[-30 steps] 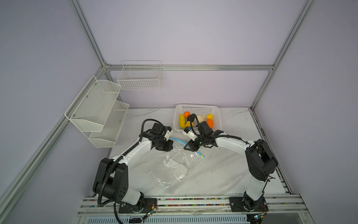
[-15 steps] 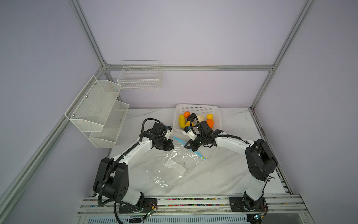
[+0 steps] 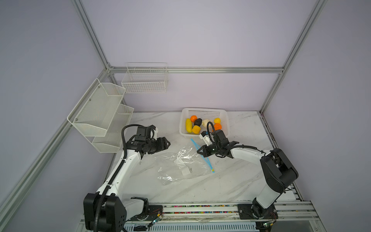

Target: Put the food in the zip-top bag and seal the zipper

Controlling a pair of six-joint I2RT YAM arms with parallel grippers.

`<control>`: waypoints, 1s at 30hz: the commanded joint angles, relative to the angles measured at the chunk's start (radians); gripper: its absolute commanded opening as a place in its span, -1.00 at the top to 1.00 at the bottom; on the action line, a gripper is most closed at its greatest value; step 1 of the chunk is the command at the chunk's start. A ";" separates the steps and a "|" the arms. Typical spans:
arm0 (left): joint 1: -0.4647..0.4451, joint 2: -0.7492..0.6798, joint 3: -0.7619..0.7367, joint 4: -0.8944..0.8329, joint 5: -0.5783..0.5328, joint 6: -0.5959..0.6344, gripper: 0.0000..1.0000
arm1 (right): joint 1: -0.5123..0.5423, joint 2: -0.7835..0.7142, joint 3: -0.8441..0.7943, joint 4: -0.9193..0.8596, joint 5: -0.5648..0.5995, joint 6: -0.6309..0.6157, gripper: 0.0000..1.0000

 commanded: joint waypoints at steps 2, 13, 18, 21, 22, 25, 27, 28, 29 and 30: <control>0.094 -0.031 -0.118 -0.023 0.058 -0.108 -0.48 | 0.003 -0.033 -0.024 0.093 0.042 0.141 1.00; 0.127 -0.161 -0.215 -0.014 -0.116 -0.148 -0.50 | 0.003 -0.038 -0.023 0.117 0.083 0.185 1.00; 0.138 -0.077 -0.335 0.220 0.016 -0.219 -0.44 | 0.002 -0.054 -0.018 0.106 0.089 0.180 1.00; 0.138 0.014 -0.336 0.289 0.085 -0.205 -0.34 | 0.004 -0.058 -0.015 0.107 0.088 0.182 1.00; 0.137 0.029 -0.336 0.303 0.085 -0.200 -0.32 | 0.002 -0.058 -0.017 0.111 0.085 0.185 1.00; 0.138 0.039 -0.336 0.344 0.096 -0.201 -0.14 | 0.003 -0.057 -0.022 0.121 0.083 0.190 1.00; 0.138 0.027 -0.333 0.343 0.091 -0.212 -0.03 | 0.004 -0.059 -0.026 0.122 0.083 0.189 1.00; 0.137 0.019 -0.334 0.341 0.091 -0.210 0.04 | 0.005 -0.061 -0.027 0.124 0.085 0.188 1.00; 0.137 0.010 -0.336 0.333 0.086 -0.205 0.11 | 0.004 -0.061 -0.029 0.124 0.087 0.187 1.00; 0.138 0.001 -0.339 0.318 0.074 -0.201 0.18 | 0.004 -0.061 -0.028 0.125 0.090 0.186 1.00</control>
